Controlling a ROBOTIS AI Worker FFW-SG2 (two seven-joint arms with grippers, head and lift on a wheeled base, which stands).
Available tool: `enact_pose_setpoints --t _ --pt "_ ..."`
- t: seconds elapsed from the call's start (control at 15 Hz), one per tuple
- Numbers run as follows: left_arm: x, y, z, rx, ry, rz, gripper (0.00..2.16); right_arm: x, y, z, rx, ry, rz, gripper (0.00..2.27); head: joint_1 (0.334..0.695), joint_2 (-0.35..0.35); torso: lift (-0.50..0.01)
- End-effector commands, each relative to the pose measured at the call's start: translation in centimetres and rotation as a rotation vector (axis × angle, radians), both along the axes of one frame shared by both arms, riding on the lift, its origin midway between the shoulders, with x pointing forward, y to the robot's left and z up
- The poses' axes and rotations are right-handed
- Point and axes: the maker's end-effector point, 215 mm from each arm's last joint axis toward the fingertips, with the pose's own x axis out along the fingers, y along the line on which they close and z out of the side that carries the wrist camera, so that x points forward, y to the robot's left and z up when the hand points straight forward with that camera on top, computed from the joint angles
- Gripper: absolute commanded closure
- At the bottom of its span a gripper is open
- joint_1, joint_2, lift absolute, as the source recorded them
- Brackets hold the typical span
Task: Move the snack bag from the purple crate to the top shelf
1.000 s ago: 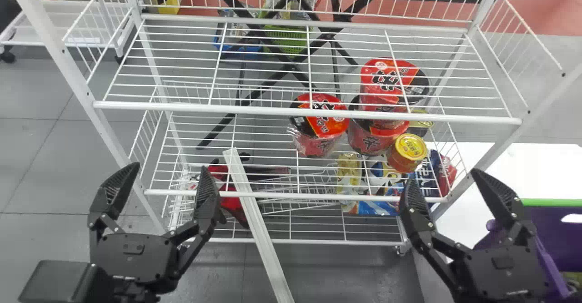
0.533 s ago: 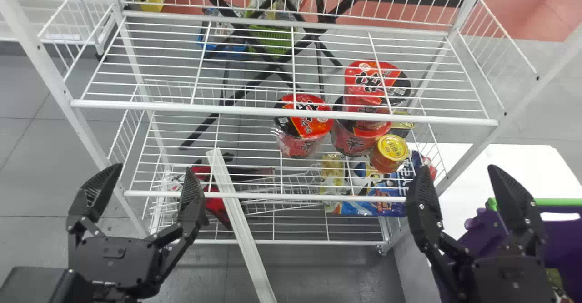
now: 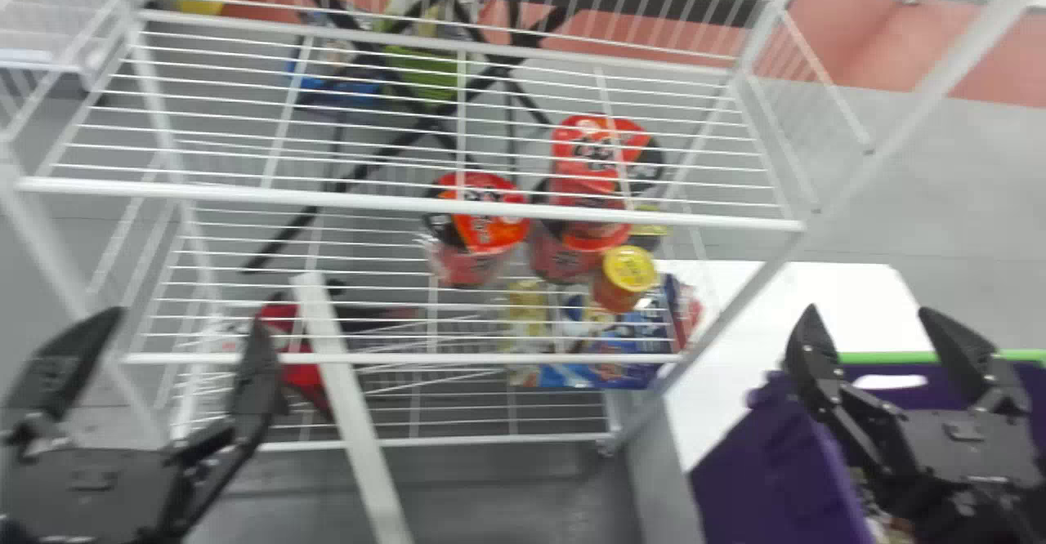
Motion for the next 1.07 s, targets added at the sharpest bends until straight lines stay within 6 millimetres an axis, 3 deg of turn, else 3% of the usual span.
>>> enact_pose_setpoints --t 0.0,0.13,0.27,0.33,0.4,0.53,0.6,0.8,1.0 --pt "0.2 0.0 -0.2 -0.001 0.002 -0.001 0.10 -1.7 -5.0 -2.9 -0.009 0.150 -0.065 0.14 0.695 -0.345 -0.456" --pt "0.2 0.0 -0.5 -0.002 0.006 -0.001 0.10 -3.2 -8.4 -5.1 0.057 0.233 -0.062 0.15 0.695 -0.350 -0.456" --pt "0.2 0.0 -0.6 -0.003 0.008 -0.001 0.10 -5.3 -10.8 -8.9 0.209 0.365 -0.075 0.15 0.695 -0.350 -0.456" --pt "0.2 0.0 -0.6 -0.003 0.009 -0.001 0.10 -5.3 -12.2 -9.2 0.348 0.363 -0.080 0.15 0.695 -0.350 -0.456" --pt "0.2 -0.1 -0.8 -0.003 0.011 -0.002 0.10 -4.7 -13.9 -8.1 0.402 0.355 -0.081 0.15 0.695 -0.350 -0.456" --pt "0.7 -0.3 -0.8 0.000 0.005 -0.010 0.10 -6.3 -15.6 -8.6 0.543 0.352 -0.103 0.16 0.695 -0.350 -0.456" --pt "0.7 -0.3 -0.9 0.001 0.006 -0.011 0.10 -6.7 -15.5 -9.4 0.566 0.365 -0.099 0.16 0.695 -0.350 -0.456" --pt "0.8 -0.2 -1.1 0.001 0.008 -0.014 0.10 -5.7 -16.5 -9.4 0.622 0.402 0.009 0.10 0.695 -0.350 -0.456" --pt "0.8 -0.2 -1.2 0.005 0.010 -0.016 0.10 -5.4 -19.3 -10.4 0.563 0.492 0.048 0.03 0.695 -0.350 -0.456"
